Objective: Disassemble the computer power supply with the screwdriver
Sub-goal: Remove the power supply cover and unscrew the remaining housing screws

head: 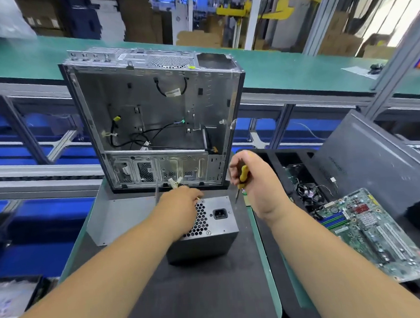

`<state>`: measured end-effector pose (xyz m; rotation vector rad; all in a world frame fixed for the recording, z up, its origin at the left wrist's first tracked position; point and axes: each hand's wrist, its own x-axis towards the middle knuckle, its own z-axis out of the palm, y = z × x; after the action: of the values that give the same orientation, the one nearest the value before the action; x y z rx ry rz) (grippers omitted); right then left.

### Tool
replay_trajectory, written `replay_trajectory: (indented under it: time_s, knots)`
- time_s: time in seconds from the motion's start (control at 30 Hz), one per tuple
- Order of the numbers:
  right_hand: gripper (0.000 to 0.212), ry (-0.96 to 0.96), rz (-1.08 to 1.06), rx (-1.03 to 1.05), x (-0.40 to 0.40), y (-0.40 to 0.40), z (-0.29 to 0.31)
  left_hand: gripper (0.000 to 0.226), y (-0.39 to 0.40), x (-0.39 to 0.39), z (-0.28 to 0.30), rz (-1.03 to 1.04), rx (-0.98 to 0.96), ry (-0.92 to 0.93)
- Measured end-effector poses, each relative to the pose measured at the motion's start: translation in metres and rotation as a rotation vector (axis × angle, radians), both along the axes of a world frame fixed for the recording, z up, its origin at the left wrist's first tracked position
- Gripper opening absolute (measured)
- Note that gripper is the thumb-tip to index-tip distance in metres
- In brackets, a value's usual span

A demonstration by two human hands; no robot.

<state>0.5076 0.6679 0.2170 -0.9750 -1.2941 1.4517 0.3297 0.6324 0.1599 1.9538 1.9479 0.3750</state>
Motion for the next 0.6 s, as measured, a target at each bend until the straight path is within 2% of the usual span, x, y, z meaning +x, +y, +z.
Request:
replay_trajectory:
  time_s: [0.07, 0.1, 0.3, 0.4, 0.5, 0.6]
  knots:
    - [0.026, 0.101, 0.029, 0.016, -0.004, -0.001, 0.002, 0.061, -0.004, 0.006, -0.005, 0.004, 0.093, -0.089]
    - [0.026, 0.125, 0.041, 0.027, -0.006, -0.002, 0.002, 0.064, -0.005, 0.008, -0.007, 0.001, 0.129, -0.131]
    - [0.033, 0.236, 0.154, 0.033, -0.019, -0.005, 0.006, 0.034, 0.001, 0.009, 0.000, 0.020, 0.098, -0.146]
    - [0.035, 0.252, 0.208, 0.010, -0.023, -0.008, 0.007, 0.039, -0.004, 0.010, -0.002, 0.101, 0.146, -0.236]
    - [0.035, 0.244, 0.205, -0.010, -0.027, -0.009, 0.005, 0.033, -0.010, 0.006, -0.006, 0.031, 0.198, -0.331]
    - [0.034, 0.229, 0.196, -0.017, -0.030, -0.009, 0.002, 0.024, -0.012, -0.001, -0.003, -0.058, 0.143, -0.364]
